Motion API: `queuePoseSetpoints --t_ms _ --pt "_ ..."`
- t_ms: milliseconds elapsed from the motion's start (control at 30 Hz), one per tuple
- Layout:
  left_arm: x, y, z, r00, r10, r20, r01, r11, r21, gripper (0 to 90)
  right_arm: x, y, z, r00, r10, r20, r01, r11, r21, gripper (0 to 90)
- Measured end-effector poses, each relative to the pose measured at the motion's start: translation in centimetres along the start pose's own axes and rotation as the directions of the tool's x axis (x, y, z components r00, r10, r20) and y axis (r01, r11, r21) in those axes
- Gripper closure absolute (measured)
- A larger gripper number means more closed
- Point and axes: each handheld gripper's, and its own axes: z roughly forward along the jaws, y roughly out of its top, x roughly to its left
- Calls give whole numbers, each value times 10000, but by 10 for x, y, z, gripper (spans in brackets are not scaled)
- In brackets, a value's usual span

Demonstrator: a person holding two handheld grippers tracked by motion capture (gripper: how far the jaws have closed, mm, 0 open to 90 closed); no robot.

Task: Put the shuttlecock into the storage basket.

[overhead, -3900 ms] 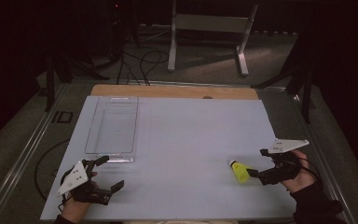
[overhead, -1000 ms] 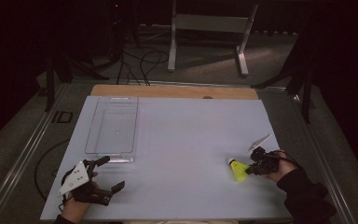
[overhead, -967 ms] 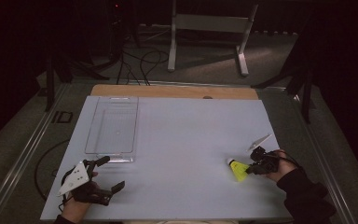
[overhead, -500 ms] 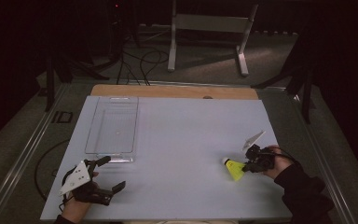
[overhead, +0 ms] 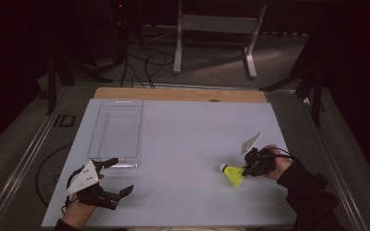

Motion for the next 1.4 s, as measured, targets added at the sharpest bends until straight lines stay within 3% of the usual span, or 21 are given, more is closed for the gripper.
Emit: queuePoseSetpoints --t_ms 100,200,300,367,400,433,500,533,600,733,967,1067,1100,1133,1200,1233,1267,1300,1333,1367,1400 --pt "1 8 3 9996 224 144 -228 9995 234 3 3 7 0 9995 -280 -129 280 9996 29 900" --pt "3 26 11 9968 488 636 -543 9947 871 3 8 21 1 9948 -980 -282 984 9951 115 900" --pt "3 32 16 9941 419 997 -534 9918 1161 3 11 26 3 9913 -1272 -336 1279 9916 202 900" --pt "3 37 20 9908 451 1275 -643 9865 1506 3 13 30 4 9893 -1395 -420 1407 9897 277 900" --pt "4 42 27 9866 466 1563 -765 9786 1911 3 14 34 5 9866 -1559 -482 1570 9874 187 900" --pt "4 42 27 9866 466 1563 -765 9786 1911 3 14 34 5 9866 -1559 -482 1570 9874 187 900" --pt "4 47 35 9778 430 2052 -931 9660 2411 3 17 37 5 9842 -1695 -517 1704 9853 139 900" --pt "4 47 35 9778 430 2052 -931 9660 2411 3 17 37 5 9842 -1695 -517 1704 9853 139 900" --pt "3 53 43 9702 506 2372 -1179 9531 2789 3 20 42 6 9759 -2105 -579 2111 9774 50 900" --pt "3 65 53 9570 574 2843 -1545 9305 3321 3 24 46 7 9684 -2412 -630 2422 9702 75 900" --pt "2 95 65 9400 1032 3253 -2279 8993 3733 2 26 50 7 9670 -2423 -782 2441 9697 137 900" --pt "-1 107 71 9273 1227 3536 -2651 8823 3890 3 27 53 5 9637 -2545 -803 2561 9666 103 900" --pt "-2 111 74 9226 1172 3675 -2686 8790 3940 3 27 54 5 9613 -2645 -770 2659 9640 82 900" --pt "-2 111 74 9226 1172 3675 -2686 8790 3940 3 27 54 5 9613 -2645 -770 2659 9640 82 900" --pt "-3 117 79 9124 1237 3903 -2893 8692 4010 3 28 56 4 9601 -2665 -846 2686 9632 143 900" --pt "-4 122 84 9026 1281 4109 -3086 8581 4103 3 29 57 4 9558 -2803 -886 2826 9591 137 900" --pt "-4 122 84 9026 1281 4109 -3086 8581 4103 3 29 57 4 9558 -2803 -886 2826 9591 137 900" --pt "-6 126 89 8899 1318 4366 -3289 8486 4143 3 30 60 4 9542 -2865 -858 2884 9575 99 900" --pt "-6 126 89 8899 1318 4366 -3289 8486 4143 3 30 60 4 9542 -2865 -858 2884 9575 99 900" --pt "-8 129 95 8814 1253 4553 -3345 8464 4145 3 31 62 3 9496 -3017 -851 3036 9528 94 900" --pt "-8 129 95 8814 1253 4553 -3345 8464 4145 3 31 62 3 9496 -3017 -851 3036 9528 94 900"
